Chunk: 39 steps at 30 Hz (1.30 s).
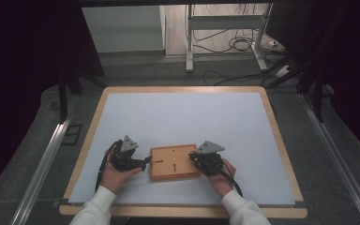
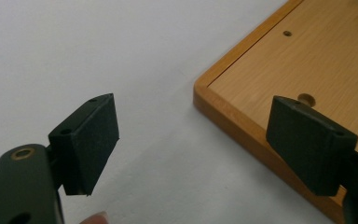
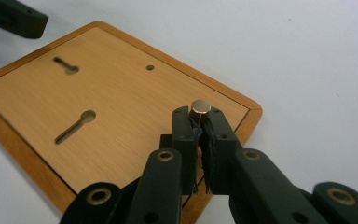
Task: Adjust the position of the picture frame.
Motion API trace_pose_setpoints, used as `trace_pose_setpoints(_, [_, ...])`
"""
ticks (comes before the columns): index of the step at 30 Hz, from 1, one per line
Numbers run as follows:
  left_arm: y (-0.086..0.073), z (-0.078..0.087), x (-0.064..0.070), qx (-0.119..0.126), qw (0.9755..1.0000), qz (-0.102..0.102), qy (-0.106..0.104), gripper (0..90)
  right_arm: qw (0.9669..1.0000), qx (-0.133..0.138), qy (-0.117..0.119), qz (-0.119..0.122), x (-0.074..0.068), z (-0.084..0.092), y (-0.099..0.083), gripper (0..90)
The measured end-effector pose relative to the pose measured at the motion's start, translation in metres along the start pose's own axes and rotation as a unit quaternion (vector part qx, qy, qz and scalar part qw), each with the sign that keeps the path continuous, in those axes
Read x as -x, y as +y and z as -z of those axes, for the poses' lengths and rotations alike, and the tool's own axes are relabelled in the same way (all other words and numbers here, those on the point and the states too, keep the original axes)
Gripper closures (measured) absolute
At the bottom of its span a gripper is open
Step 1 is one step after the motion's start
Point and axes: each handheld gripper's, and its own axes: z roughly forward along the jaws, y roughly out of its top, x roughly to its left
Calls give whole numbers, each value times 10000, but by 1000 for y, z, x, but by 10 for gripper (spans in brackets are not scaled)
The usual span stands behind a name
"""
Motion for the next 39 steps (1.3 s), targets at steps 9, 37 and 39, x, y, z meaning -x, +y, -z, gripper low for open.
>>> trace_pose_setpoints(9, [-2, 1, -2, -15, 10000, 22, 29, 170, 10000, 32, -17, -41, 8, -21, 13, 846])
trace_pose_setpoints(37, [25, -32, -41, -255, 9976, -333, -545, 900, 9970, 34, -333, -702, 34, 82, -48, 276])
trace_pose_setpoints(39, [24, -33, -43, -262, 9970, -311, -658, 900, 9965, 44, -375, -747, 36, 85, -51, 275])
